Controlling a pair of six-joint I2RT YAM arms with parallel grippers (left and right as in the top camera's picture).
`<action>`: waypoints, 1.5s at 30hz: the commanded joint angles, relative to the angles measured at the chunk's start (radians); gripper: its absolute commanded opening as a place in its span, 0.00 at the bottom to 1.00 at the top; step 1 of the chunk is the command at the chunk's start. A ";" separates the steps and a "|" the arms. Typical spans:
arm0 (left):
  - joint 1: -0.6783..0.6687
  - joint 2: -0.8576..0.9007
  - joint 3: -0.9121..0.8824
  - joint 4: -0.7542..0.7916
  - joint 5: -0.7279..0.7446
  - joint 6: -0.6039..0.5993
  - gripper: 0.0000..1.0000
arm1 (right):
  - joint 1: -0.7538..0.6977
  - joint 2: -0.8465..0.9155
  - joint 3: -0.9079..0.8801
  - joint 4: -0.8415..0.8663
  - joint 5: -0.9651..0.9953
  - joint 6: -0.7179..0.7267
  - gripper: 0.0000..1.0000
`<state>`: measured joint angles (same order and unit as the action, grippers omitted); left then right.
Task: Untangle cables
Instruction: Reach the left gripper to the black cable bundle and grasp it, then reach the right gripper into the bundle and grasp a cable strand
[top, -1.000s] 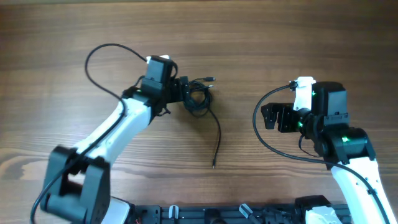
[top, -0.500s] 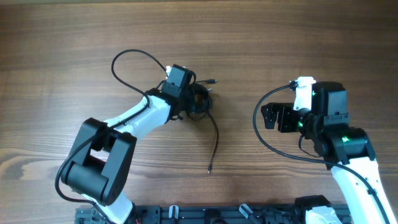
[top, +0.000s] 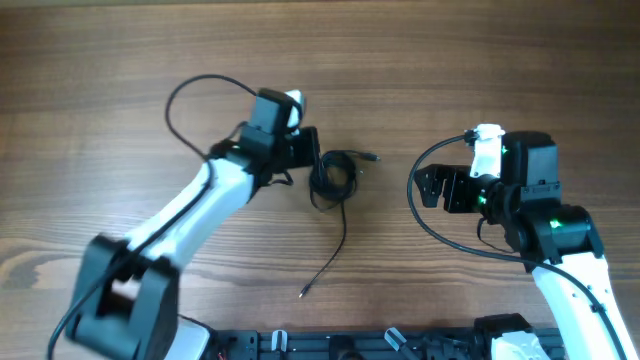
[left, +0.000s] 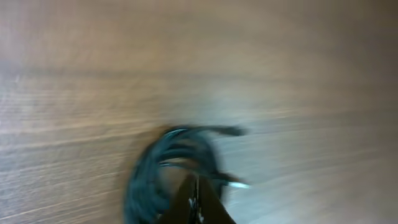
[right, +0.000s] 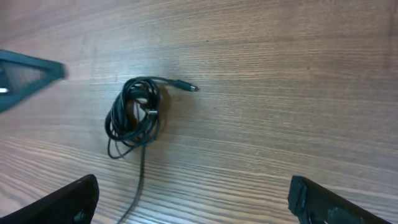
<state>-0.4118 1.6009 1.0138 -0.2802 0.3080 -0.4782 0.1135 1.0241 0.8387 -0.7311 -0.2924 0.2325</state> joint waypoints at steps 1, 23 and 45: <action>0.016 -0.094 0.023 -0.001 0.129 -0.035 0.04 | 0.005 0.038 0.019 0.009 -0.024 0.060 1.00; -0.080 0.243 0.020 0.076 -0.201 0.225 0.38 | 0.005 0.105 0.019 0.011 -0.069 0.059 1.00; -0.107 0.004 0.023 0.068 -0.063 -0.138 0.04 | 0.005 0.106 0.019 0.016 -0.073 0.055 1.00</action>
<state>-0.5156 1.7329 1.0267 -0.2226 0.1493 -0.3996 0.1135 1.1225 0.8387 -0.7181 -0.3405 0.2844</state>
